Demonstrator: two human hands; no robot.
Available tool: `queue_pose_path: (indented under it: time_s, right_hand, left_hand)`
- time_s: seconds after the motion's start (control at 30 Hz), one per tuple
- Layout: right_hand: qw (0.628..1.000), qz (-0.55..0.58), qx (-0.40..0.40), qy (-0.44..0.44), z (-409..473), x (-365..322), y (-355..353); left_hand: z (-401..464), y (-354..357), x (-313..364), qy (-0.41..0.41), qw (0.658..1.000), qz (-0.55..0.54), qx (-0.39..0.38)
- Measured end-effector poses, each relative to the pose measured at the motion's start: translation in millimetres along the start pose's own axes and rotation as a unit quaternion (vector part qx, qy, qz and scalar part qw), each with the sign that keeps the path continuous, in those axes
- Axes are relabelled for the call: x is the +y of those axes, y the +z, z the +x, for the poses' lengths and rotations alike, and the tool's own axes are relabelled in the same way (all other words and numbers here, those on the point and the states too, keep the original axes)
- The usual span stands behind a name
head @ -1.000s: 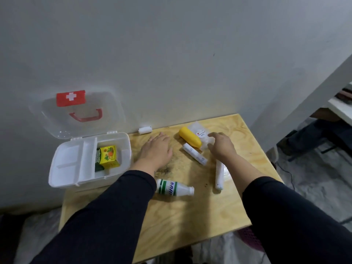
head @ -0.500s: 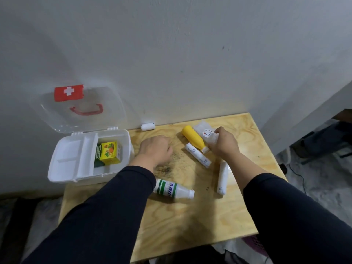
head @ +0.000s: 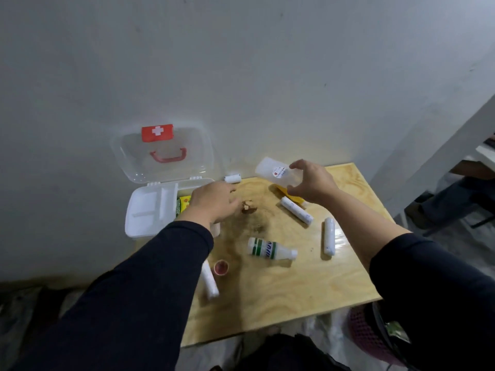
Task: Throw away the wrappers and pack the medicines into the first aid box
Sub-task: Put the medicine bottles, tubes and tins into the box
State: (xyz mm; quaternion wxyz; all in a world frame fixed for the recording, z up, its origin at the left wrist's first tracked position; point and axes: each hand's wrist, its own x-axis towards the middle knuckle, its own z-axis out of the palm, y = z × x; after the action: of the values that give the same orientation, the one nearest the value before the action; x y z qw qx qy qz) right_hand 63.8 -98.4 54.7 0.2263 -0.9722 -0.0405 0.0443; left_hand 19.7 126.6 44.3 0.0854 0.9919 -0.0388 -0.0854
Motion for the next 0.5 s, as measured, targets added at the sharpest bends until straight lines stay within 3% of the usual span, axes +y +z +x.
queue_pose_path:
  time_s: [0.27,0.5]
  right_hand:
    - [0.985,-0.064,-0.071,-0.143,-14,-97,33]
    - [0.965,-0.135,-0.113,-0.194,-5,-150,76]
  left_hand:
    - [-59,-15,-94,-0.058,0.998,-0.016,0.031]
    - [-82,-5,-151,-0.107,0.994,-0.024,-0.021]
